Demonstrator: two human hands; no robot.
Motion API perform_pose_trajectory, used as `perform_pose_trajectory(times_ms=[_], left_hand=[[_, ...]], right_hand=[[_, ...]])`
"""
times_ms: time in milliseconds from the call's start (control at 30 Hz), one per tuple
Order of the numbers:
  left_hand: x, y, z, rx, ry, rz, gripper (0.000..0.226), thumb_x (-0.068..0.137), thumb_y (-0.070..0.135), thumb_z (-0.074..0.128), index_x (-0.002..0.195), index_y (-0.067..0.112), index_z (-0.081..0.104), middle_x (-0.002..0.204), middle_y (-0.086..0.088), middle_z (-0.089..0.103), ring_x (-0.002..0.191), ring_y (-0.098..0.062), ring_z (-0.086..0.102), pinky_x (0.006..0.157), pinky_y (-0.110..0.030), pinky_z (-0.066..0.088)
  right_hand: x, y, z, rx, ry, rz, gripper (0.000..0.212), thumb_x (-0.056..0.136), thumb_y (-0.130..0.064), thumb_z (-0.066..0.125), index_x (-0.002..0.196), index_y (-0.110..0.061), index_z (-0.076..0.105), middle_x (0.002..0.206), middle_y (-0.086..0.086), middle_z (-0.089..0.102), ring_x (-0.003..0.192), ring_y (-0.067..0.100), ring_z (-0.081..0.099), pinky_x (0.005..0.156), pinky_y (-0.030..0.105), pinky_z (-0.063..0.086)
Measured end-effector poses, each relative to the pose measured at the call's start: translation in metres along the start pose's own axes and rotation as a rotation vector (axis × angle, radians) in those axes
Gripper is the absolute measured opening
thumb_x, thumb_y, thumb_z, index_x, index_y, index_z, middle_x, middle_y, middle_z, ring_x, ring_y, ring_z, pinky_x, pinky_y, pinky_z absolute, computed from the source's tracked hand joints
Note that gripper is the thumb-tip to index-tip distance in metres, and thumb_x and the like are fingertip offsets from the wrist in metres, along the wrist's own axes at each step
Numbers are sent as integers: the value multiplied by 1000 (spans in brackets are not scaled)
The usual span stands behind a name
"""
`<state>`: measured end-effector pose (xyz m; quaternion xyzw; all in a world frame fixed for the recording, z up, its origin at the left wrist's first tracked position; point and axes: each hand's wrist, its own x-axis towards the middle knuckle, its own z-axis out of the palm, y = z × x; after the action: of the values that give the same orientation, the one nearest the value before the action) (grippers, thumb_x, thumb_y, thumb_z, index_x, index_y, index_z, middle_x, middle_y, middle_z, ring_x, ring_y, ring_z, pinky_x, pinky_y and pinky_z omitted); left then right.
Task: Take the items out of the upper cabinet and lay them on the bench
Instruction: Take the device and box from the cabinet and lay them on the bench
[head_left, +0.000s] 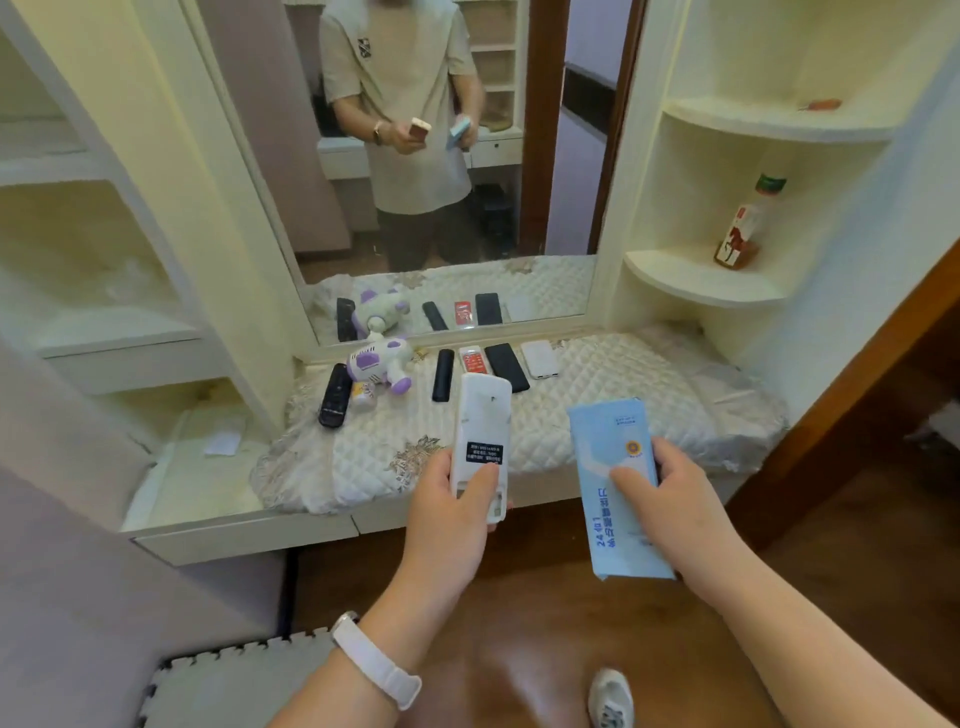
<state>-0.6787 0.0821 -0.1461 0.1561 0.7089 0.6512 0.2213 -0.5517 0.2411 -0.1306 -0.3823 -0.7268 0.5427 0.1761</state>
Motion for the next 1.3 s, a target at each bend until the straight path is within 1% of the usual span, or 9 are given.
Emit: perform_pose_trajectory(times_ms=[100,167,300,400,533,700,967,1100,1300], left_hand=[[31,3,33,21,27,-22,15,96,20,57,107,29,60,104,-1,70,90,-22,70,64,-29,58],[51,10,57,31,62,-44,14,96,19,56,107,27,61,100,1,71,85,-20,71,59,-25,55],[92,26,110,52,98,-54,13,96,18,55,104,26,61,97,-1,72,80,-22,73,56,-27,54],[120,33,147,63,113,-54,13,97,19,55,105,27,60,98,1,71,83,-21,73,57,-26,53],[148,31,181,71,110,-75,13,97,20,55,107,28,59,101,1,71,86,-21,72,62,-29,54],[183,29,200,75,135,-101,18,96,15,56,106,29,60,99,0,71,85,-24,72,61,-29,53],[259,-11,217,29,142,-202,16,94,12,56,104,23,63,98,-6,72,85,-31,71,65,-37,55],[304,-39,233,4,65,-293,16,96,15,56,109,23,61,99,-3,72,85,-26,72,60,-28,53],[367,-79,252,-3,-21,-458,14,95,19,57,102,28,64,97,-1,74,87,-23,72,79,-48,60]], right_hand=[[46,10,-18,16,-8,17,5,90,-19,58,91,-24,59,87,3,70,71,17,71,52,31,55],[79,13,-36,18,-15,11,4,90,-18,57,91,-22,59,87,2,70,70,14,69,50,25,52],[145,21,-79,26,-47,7,5,89,-18,58,92,-22,59,87,-2,69,72,12,69,56,28,53],[190,27,-105,28,-65,2,7,89,-17,59,93,-22,59,88,-1,70,75,16,69,58,31,55],[237,33,-121,19,-82,-4,7,90,-17,59,93,-23,57,89,-4,69,74,11,67,50,20,46],[279,41,-120,29,-132,13,10,90,-18,60,99,-22,58,93,-4,69,79,13,68,58,27,50],[347,61,-95,2,-137,94,11,91,-17,61,101,-19,58,94,-4,67,78,9,67,54,21,46],[385,73,-85,-25,-125,195,12,92,-20,61,102,-21,56,96,-3,66,79,12,67,54,22,47],[448,92,-73,-95,-100,325,17,92,-19,60,108,-18,55,101,0,65,82,12,65,56,25,48]])
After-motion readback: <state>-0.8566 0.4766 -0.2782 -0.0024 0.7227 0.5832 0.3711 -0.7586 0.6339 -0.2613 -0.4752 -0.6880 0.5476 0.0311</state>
